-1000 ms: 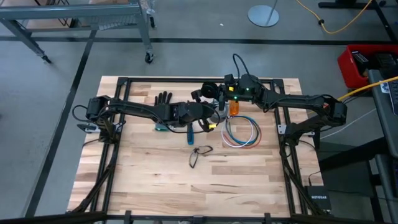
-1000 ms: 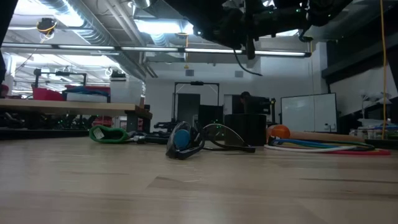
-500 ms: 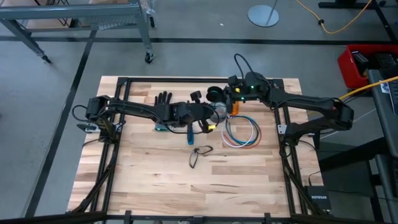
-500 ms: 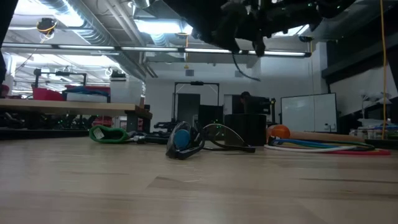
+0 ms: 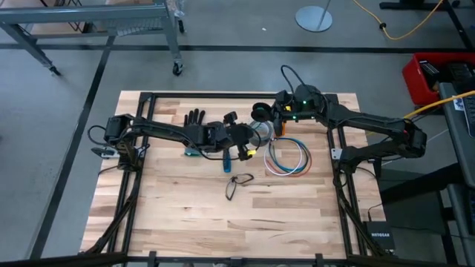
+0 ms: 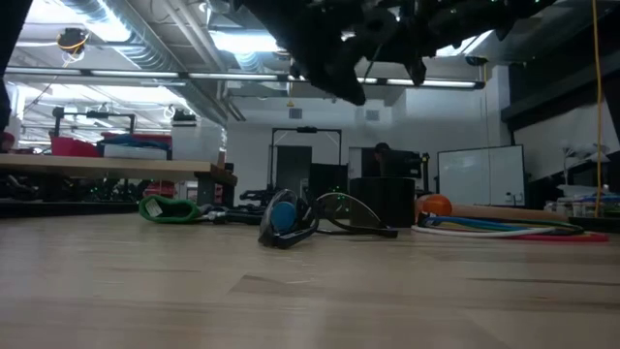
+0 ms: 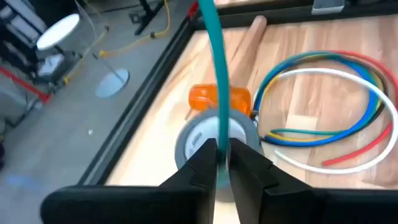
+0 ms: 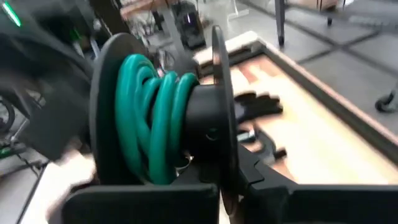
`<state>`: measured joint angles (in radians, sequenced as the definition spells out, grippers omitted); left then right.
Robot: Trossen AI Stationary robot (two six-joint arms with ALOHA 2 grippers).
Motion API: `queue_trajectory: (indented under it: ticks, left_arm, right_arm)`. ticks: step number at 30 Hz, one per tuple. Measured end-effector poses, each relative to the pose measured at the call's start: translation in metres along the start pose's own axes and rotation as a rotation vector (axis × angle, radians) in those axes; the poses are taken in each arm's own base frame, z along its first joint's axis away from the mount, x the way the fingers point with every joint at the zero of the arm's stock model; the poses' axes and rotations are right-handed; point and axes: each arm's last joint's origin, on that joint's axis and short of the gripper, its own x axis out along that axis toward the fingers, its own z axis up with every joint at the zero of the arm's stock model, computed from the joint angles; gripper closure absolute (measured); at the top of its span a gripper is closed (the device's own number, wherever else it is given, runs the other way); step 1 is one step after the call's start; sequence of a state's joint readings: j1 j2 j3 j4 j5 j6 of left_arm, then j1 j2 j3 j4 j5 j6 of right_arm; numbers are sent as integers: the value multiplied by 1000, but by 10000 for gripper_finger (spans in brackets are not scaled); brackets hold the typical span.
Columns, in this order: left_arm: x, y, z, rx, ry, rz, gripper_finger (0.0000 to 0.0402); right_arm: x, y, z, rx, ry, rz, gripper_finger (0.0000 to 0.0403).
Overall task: Coil cords
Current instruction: Coil the green wire onto the spool
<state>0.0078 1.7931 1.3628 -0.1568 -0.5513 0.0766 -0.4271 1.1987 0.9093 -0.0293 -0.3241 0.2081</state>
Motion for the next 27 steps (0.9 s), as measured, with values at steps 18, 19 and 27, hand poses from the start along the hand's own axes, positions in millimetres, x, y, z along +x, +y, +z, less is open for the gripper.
queue_trajectory:
  ticks: [18,19,27]
  left_arm:
    - [6,4,-21,-227,107,31,342]
    - [8,5,-27,-259,126,43,342]
    - [20,9,-91,-332,296,114,341]
  right_arm:
    - [-27,1,17,-63,-129,-27,402]
    - [-30,0,18,-66,-135,-33,402]
    - [-48,-1,18,-75,-120,-66,402]
